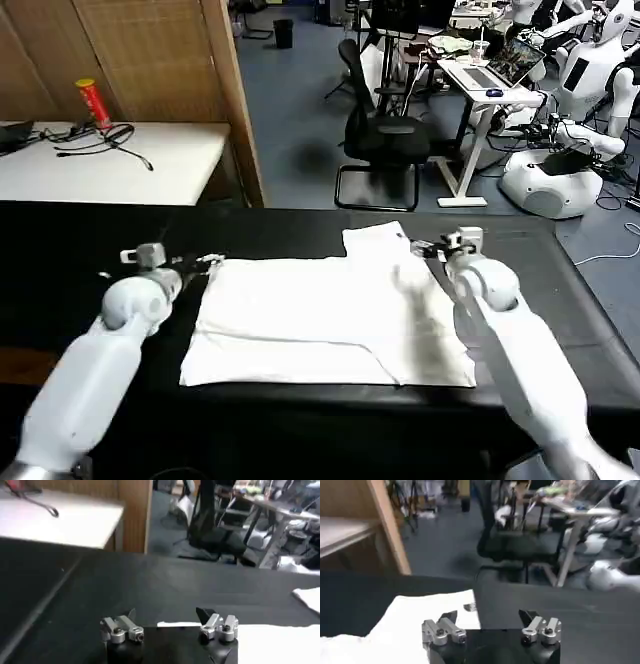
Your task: Fold and organize the clothes.
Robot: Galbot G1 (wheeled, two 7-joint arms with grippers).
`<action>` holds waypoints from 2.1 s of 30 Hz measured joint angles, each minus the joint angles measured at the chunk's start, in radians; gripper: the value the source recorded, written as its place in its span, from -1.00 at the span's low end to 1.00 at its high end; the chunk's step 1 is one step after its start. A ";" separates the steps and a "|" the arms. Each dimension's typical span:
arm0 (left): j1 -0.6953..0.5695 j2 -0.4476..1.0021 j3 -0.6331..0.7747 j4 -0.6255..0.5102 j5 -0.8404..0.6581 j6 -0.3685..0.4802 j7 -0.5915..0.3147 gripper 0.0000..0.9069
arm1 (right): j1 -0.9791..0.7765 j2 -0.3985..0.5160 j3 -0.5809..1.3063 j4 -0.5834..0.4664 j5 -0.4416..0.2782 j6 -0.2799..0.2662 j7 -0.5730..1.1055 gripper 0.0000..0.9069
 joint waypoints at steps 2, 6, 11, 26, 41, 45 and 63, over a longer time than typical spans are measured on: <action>-0.010 -0.003 0.007 0.030 0.003 0.006 0.004 0.94 | 0.018 0.014 -0.004 -0.038 -0.002 0.000 -0.001 0.94; -0.021 -0.006 0.011 0.061 -0.001 0.027 0.018 0.94 | 0.035 0.031 -0.010 -0.085 -0.004 -0.002 -0.003 0.94; -0.021 -0.007 0.015 0.065 0.000 0.031 0.036 0.38 | 0.041 0.044 -0.010 -0.115 -0.004 -0.020 -0.003 0.59; -0.017 -0.005 0.030 0.058 0.019 0.047 0.068 -0.94 | 0.035 0.057 0.007 -0.133 0.004 0.005 -0.019 -0.89; -0.006 0.012 0.009 -0.004 0.039 0.024 0.054 -0.98 | -0.043 -0.020 0.049 0.052 0.011 0.079 -0.062 -0.96; 0.020 0.041 -0.009 -0.070 0.027 0.023 0.045 -0.98 | -0.095 -0.070 0.064 0.163 0.032 0.069 -0.063 -0.96; 0.336 0.211 -0.126 -0.491 0.014 0.042 0.020 -0.98 | -0.436 -0.311 0.131 0.600 0.043 -0.070 -0.060 -0.96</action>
